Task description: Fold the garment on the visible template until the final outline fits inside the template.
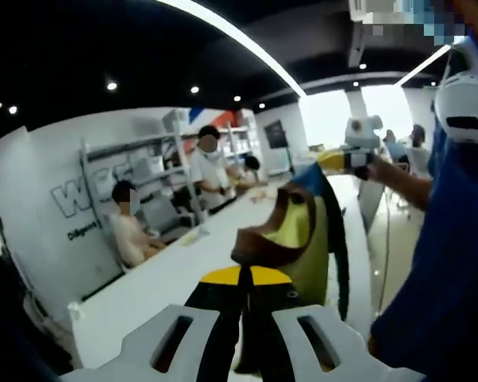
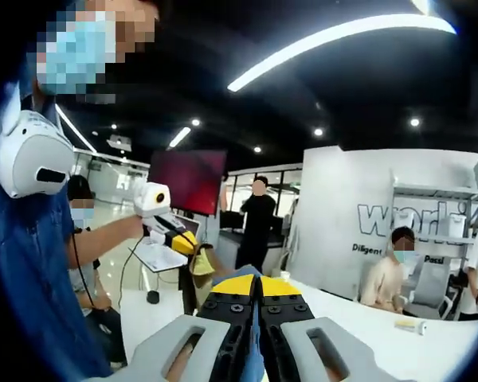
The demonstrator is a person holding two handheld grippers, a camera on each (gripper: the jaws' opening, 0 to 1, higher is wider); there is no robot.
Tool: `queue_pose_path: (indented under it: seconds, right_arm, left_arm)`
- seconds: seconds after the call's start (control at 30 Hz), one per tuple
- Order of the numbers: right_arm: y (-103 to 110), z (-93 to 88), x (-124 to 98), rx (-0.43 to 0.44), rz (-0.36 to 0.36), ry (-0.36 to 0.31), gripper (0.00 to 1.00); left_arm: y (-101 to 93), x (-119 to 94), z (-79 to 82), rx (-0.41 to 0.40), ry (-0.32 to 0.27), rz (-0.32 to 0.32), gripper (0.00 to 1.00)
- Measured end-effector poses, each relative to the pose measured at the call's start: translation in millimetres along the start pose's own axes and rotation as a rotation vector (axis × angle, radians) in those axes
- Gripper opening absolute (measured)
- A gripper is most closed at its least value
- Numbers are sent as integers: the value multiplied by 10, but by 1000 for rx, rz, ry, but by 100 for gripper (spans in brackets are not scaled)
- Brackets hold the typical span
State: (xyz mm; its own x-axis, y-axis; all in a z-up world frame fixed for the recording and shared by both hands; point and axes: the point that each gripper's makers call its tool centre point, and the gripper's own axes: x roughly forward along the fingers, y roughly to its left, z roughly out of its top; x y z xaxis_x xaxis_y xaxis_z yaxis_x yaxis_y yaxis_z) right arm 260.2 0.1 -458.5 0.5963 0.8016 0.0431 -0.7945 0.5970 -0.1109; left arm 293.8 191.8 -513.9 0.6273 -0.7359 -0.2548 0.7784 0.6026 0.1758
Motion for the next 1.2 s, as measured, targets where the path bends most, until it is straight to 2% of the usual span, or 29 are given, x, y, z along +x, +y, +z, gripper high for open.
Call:
queue_pose_path:
  seconds: [0.03, 0.13, 0.17, 0.27, 0.33, 0.4, 0.43, 0.47, 0.5, 0.53, 0.57, 0.63, 0.67, 0.73, 0.87, 1.07, 1.2]
  right_arm:
    - [23, 98, -24, 3, 2, 1, 0]
    - [13, 220, -72, -22, -15, 3, 0]
    - [16, 366, -117, -23, -13, -24, 0]
    - [-60, 424, -166, -44, -39, -14, 0]
    - [-24, 488, -269, -45, -46, -16, 0]
    - [31, 633, -336, -74, -51, -24, 0]
    - [55, 692, -352, -72, -47, -29, 0]
    - [66, 702, -357, -71, -49, -32, 0]
    - [93, 652, -363, -53, -43, -21, 0]
    - [99, 479, -363, -19, -44, 11, 0]
    - [120, 393, -363, -6, -36, 23, 0]
    - [142, 270, -356, 17, -34, 43, 0]
    - [150, 149, -360, 41, -35, 59, 0]
    - [145, 59, -363, 58, -38, 70, 0]
    - [82, -222, -371, 107, -47, 124, 0]
    - [-39, -556, -304, 150, -59, 182, 0]
    - [-168, -786, -218, 183, -69, 211, 0]
  left_arm:
    - [-12, -16, 94, 9, -6, -13, 1]
    - [22, -73, 296, 21, -35, -35, 1]
    - [30, -95, 374, 25, -44, -37, 1]
    - [36, -130, 491, 28, -58, -48, 1]
    - [-51, -195, 583, 42, -51, -58, 1]
    - [-150, -316, 824, 98, -61, -60, 1]
    - [-158, -331, 859, 105, -54, -59, 1]
    - [-172, -328, 843, 111, -53, -62, 1]
    - [-202, -307, 761, 107, -34, -69, 1]
    - [-231, -284, 672, 107, -12, -72, 1]
    - [-277, -246, 525, 89, 14, -82, 1]
    - [-327, -215, 407, 81, 36, -89, 1]
    - [-353, -179, 277, 69, 54, -88, 1]
    - [-386, -157, 183, 55, 64, -100, 1]
    - [-405, -73, -147, 9, 106, -118, 1]
    - [-378, 39, -370, -44, 115, -113, 1]
    - [-343, 219, -558, -56, 133, -98, 1]
